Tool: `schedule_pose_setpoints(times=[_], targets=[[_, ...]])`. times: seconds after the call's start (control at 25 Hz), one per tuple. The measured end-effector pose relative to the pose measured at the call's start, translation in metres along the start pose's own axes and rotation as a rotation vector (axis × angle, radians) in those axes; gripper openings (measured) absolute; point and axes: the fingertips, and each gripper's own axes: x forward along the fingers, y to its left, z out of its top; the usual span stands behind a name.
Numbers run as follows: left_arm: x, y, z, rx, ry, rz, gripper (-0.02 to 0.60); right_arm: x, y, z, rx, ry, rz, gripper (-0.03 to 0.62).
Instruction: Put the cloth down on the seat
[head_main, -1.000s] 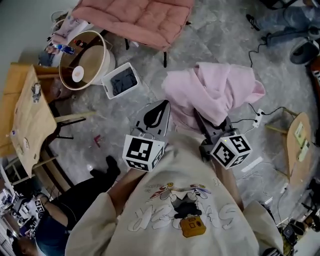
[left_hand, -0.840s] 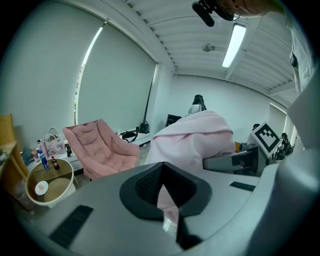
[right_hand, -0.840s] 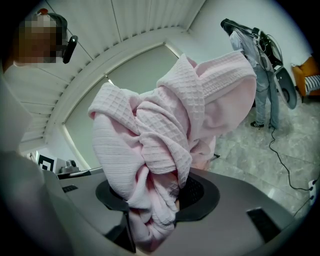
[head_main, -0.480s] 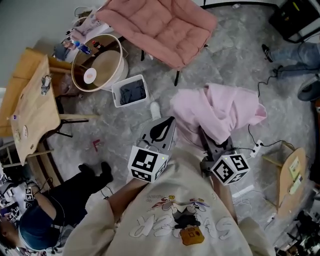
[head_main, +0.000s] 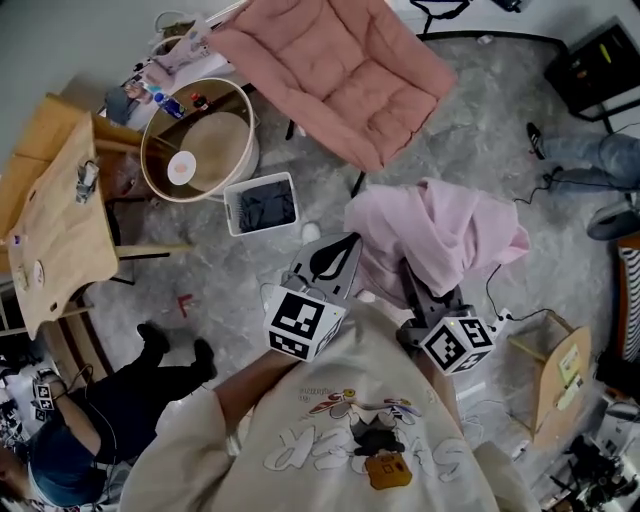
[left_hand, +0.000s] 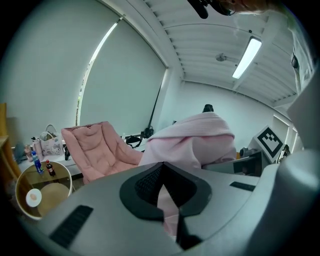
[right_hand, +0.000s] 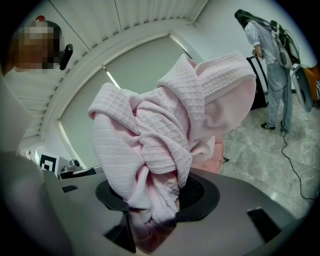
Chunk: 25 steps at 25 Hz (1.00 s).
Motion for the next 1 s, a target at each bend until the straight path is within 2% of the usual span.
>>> schedule_pose_setpoints(times=[0.2,0.48,0.8,1.0], targets=[[0.004,0.061,0.034,-0.009,-0.037,-0.015,0.005,0.053,0.028,0.023,-0.004,-0.015,-0.029,0.232],[0.015,0.134,0.052,-0.026,-0.039,-0.051,0.005,0.118,0.057,0.042,-0.007,-0.053,-0.06,0.232],[0.026,0.168,0.057,-0.044,-0.03,-0.104,0.005,0.159,0.068,0.051,0.004,-0.047,-0.095,0.232],[0.055,0.18,0.07,-0.014,-0.03,-0.093,0.005,0.178,0.051,0.065,-0.006,-0.026,-0.1,0.232]])
